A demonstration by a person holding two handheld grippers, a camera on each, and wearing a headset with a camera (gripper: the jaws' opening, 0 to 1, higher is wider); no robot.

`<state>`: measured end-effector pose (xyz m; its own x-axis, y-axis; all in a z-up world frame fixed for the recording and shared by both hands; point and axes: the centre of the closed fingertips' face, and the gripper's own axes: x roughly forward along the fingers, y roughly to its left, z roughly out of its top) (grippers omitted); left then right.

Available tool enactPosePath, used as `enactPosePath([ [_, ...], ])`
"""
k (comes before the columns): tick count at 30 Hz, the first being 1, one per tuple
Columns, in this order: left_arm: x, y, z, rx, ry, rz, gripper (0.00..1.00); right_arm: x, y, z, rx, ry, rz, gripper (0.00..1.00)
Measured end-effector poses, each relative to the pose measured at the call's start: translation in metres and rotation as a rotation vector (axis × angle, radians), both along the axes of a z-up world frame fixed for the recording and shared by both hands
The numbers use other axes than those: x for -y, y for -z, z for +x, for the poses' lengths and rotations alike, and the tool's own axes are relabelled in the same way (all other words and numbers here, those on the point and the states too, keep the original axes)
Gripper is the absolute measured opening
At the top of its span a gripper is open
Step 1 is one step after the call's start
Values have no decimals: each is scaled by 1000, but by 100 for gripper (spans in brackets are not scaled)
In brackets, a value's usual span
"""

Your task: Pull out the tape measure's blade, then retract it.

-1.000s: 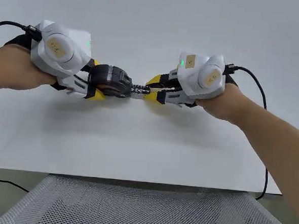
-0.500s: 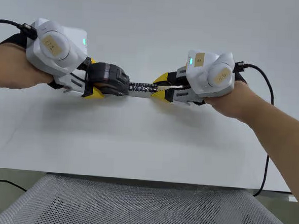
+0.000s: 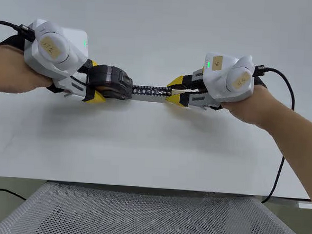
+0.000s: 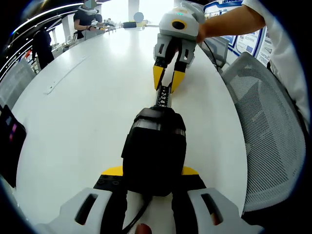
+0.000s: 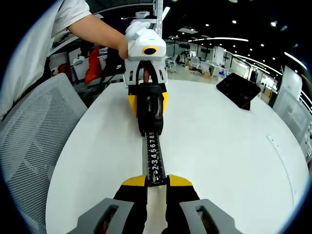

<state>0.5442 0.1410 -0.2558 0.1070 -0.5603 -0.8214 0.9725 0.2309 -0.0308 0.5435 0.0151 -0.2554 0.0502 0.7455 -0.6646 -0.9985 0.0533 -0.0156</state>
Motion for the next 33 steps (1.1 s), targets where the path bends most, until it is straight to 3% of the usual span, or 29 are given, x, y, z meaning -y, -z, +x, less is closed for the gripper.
enactPosePath([
  [33, 1, 0, 0, -4, -2, -4, 30, 30, 1, 4, 6, 20, -40, 10],
])
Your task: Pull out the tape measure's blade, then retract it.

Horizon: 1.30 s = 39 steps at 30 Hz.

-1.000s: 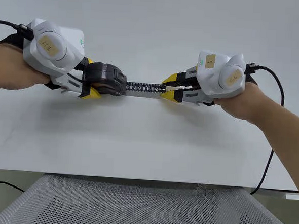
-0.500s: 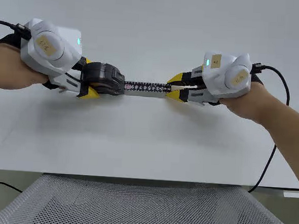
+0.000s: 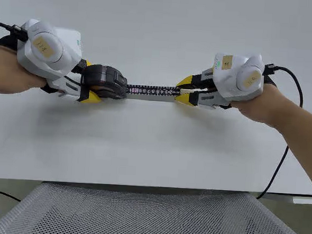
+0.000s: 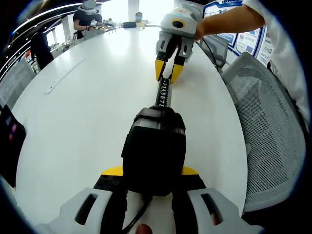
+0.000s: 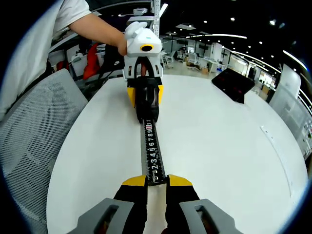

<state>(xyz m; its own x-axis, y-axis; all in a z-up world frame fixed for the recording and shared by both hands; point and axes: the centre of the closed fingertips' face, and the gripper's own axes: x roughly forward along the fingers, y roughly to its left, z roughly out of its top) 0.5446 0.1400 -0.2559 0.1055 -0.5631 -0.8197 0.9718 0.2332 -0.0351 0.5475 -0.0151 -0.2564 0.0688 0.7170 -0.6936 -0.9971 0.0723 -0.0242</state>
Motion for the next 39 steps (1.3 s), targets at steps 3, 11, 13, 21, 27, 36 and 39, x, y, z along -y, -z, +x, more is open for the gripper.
enactPosePath([
  [3, 0, 0, 0, -2, -1, 0, 30, 3, 0, 1, 3, -1, -6, 10],
  [11, 1, 0, 0, -4, -2, -1, 30, 13, 1, 0, 4, 0, -19, 10],
  [13, 1, 0, 0, -4, -3, -2, 30, 14, 2, 0, 3, 2, -21, 10],
  [21, 1, 1, 0, -4, 2, 0, 30, 23, 3, 0, 4, 2, -38, 10],
  [27, 1, 1, 0, -4, 2, -1, 30, 30, 5, 0, 7, -2, -54, 10],
  [36, 0, 1, 0, -2, 0, 2, 30, 35, 5, 1, 9, -8, -64, 10],
  [39, 0, 1, 0, -2, 0, 3, 30, 38, 4, 1, 10, -9, -69, 10],
])
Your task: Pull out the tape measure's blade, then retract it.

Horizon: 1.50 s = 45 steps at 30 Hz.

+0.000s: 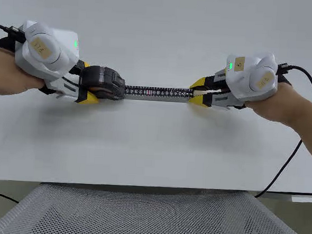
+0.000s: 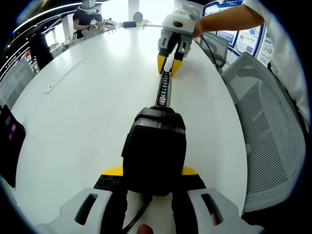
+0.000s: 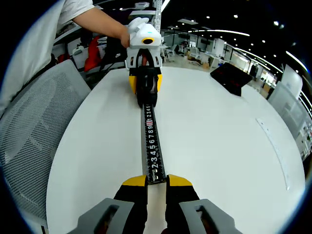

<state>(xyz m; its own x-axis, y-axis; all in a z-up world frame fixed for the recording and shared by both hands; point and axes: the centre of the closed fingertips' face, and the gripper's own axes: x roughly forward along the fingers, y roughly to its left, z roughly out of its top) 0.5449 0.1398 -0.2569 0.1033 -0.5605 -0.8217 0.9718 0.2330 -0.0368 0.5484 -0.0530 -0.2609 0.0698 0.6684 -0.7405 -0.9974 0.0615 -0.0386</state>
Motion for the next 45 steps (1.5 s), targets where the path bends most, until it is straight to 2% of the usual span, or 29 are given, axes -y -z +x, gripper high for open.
enactPosePath([
  [32, 0, 0, -1, 0, 3, 18, 30, 30, -2, -1, -5, 22, -30, 9],
  [45, 1, 0, -1, 0, 9, 21, 30, 44, 0, -3, -21, 34, -48, 9],
])
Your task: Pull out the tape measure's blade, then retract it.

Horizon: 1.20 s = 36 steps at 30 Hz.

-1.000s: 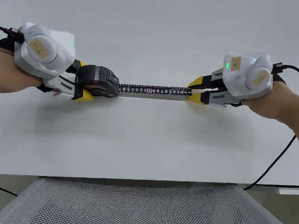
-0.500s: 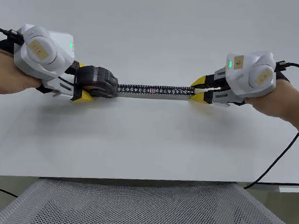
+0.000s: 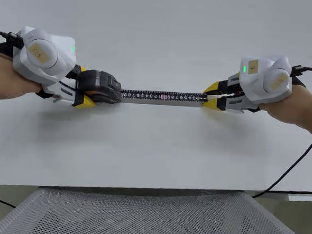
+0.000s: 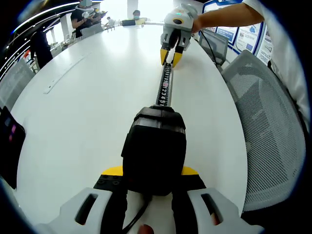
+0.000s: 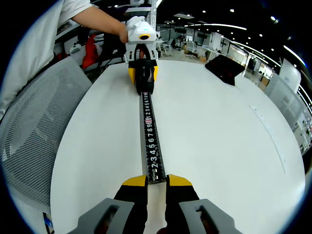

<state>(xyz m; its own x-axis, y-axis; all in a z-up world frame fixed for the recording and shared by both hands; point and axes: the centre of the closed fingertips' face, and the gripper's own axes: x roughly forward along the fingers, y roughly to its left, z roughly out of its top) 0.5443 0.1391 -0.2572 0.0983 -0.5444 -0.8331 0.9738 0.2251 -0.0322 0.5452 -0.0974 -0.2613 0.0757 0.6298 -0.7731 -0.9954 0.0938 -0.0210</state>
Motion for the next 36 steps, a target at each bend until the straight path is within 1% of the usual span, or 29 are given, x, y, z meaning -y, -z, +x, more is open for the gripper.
enactPosePath([
  [18, -1, 0, 0, 3, 3, 3, 30, 16, -1, 3, 4, 4, -28, 9],
  [36, -1, 1, 0, 4, 9, 6, 30, 36, -3, 5, 9, 18, -55, 9],
])
